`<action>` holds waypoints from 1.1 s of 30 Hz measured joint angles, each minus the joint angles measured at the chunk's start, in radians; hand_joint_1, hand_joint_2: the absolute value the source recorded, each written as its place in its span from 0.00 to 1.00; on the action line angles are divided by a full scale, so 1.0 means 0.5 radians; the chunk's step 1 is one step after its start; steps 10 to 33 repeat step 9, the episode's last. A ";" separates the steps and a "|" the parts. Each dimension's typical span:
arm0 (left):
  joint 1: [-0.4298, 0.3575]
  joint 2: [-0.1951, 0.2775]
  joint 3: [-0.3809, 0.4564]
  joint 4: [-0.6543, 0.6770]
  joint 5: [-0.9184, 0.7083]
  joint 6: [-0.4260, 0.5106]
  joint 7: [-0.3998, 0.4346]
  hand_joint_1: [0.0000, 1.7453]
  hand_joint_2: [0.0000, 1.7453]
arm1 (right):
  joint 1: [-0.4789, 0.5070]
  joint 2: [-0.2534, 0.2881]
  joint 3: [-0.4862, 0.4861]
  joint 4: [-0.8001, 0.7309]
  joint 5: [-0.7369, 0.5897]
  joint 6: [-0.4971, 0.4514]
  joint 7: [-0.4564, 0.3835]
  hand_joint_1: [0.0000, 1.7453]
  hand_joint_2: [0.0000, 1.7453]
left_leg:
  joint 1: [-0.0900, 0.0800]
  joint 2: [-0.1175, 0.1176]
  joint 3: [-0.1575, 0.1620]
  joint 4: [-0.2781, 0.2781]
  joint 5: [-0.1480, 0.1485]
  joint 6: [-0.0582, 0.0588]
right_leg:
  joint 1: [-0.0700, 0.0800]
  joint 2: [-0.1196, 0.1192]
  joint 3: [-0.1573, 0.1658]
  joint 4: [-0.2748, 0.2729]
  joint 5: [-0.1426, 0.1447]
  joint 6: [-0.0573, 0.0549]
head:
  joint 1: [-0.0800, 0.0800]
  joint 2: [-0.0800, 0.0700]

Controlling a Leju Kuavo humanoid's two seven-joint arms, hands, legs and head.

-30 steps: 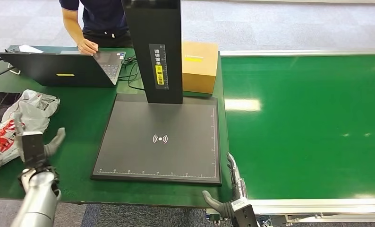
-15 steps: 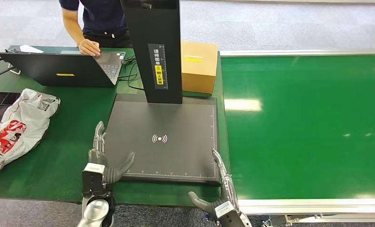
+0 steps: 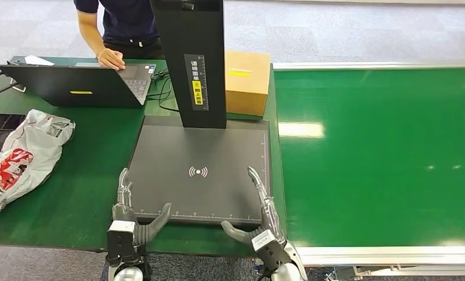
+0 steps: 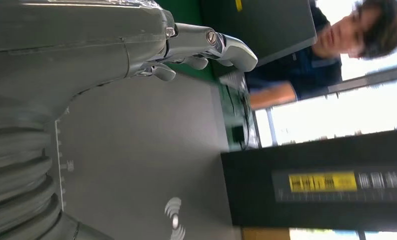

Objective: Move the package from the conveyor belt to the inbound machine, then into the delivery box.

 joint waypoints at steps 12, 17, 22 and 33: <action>0.038 0.004 -0.138 -0.098 0.101 0.053 0.000 0.00 1.00 | -0.026 0.004 -0.015 0.012 0.066 -0.063 -0.010 0.00 1.00 | 0.000 0.000 0.000 0.000 0.000 0.000 | 0.000 0.000 -0.001 0.000 0.000 0.000 | 0.000 0.000; 0.038 0.004 -0.138 -0.098 0.101 0.053 0.000 0.00 1.00 | -0.026 0.004 -0.015 0.012 0.066 -0.063 -0.010 0.00 1.00 | 0.000 0.000 0.000 0.000 0.000 0.000 | 0.000 0.000 -0.001 0.000 0.000 0.000 | 0.000 0.000; 0.038 0.004 -0.138 -0.098 0.101 0.053 0.000 0.00 1.00 | -0.026 0.004 -0.015 0.012 0.066 -0.063 -0.010 0.00 1.00 | 0.000 0.000 0.000 0.000 0.000 0.000 | 0.000 0.000 -0.001 0.000 0.000 0.000 | 0.000 0.000; 0.038 0.004 -0.138 -0.098 0.101 0.053 0.000 0.00 1.00 | -0.026 0.004 -0.015 0.012 0.066 -0.063 -0.010 0.00 1.00 | 0.000 0.000 0.000 0.000 0.000 0.000 | 0.000 0.000 -0.001 0.000 0.000 0.000 | 0.000 0.000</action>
